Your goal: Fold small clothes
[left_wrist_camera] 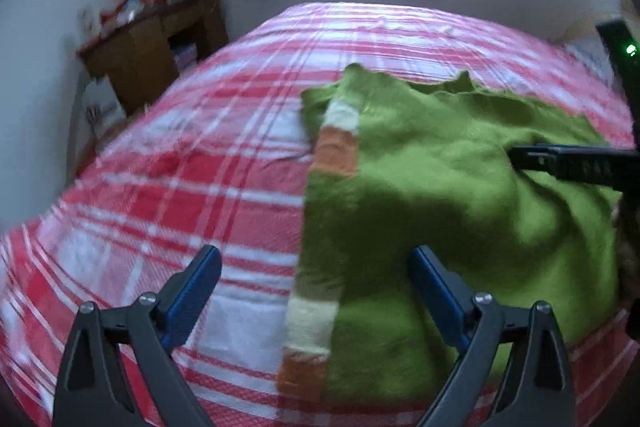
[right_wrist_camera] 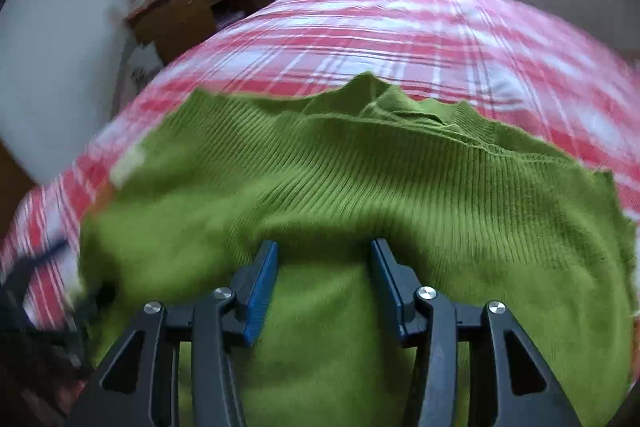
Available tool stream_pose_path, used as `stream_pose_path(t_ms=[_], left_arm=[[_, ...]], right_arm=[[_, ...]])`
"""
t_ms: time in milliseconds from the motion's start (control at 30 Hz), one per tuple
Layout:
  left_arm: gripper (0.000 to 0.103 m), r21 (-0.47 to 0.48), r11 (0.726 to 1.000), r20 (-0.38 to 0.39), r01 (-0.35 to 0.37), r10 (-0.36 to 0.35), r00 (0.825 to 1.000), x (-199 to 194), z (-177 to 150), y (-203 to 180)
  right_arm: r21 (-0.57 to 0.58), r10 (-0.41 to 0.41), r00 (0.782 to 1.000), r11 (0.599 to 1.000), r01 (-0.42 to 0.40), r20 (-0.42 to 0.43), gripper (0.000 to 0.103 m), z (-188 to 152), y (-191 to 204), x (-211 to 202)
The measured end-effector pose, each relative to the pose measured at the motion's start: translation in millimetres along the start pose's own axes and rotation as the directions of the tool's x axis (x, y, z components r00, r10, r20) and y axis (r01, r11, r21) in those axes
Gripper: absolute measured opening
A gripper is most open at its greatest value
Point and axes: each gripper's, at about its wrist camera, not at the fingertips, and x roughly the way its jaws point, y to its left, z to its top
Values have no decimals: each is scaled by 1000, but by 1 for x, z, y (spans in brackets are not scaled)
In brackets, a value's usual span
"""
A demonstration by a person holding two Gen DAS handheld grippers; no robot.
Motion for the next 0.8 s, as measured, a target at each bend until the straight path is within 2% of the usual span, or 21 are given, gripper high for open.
stream_pose_path(t_ms=[100, 200, 333, 433, 500, 667, 800], left_arm=[[102, -53, 998, -33, 39, -41, 999, 10, -1, 7], [102, -92, 994, -1, 55, -55, 998, 5, -4, 9], [102, -181, 976, 51, 118, -111, 993, 0, -10, 24], [102, -241, 955, 87, 174, -158, 984, -2, -11, 36], [103, -246, 951, 98, 188, -168, 981, -1, -12, 37], [103, -228, 958, 87, 173, -157, 984, 0, -12, 34], [103, -242, 949, 98, 201, -182, 978, -1, -15, 40]], right_arm=[[-29, -60, 998, 998, 60, -1, 49, 9, 6, 11], [-53, -100, 995, 994, 100, 2, 49, 12, 16, 8], [-119, -47, 993, 991, 60, 107, 49, 13, 43, -13], [-210, 33, 999, 977, -26, 27, 49, 13, 72, 2], [-227, 14, 999, 974, -24, -47, 48, 12, 82, 26], [-144, 33, 999, 989, -38, -33, 49, 41, 73, 53], [-142, 39, 999, 989, -38, -1, 49, 42, 77, 49]])
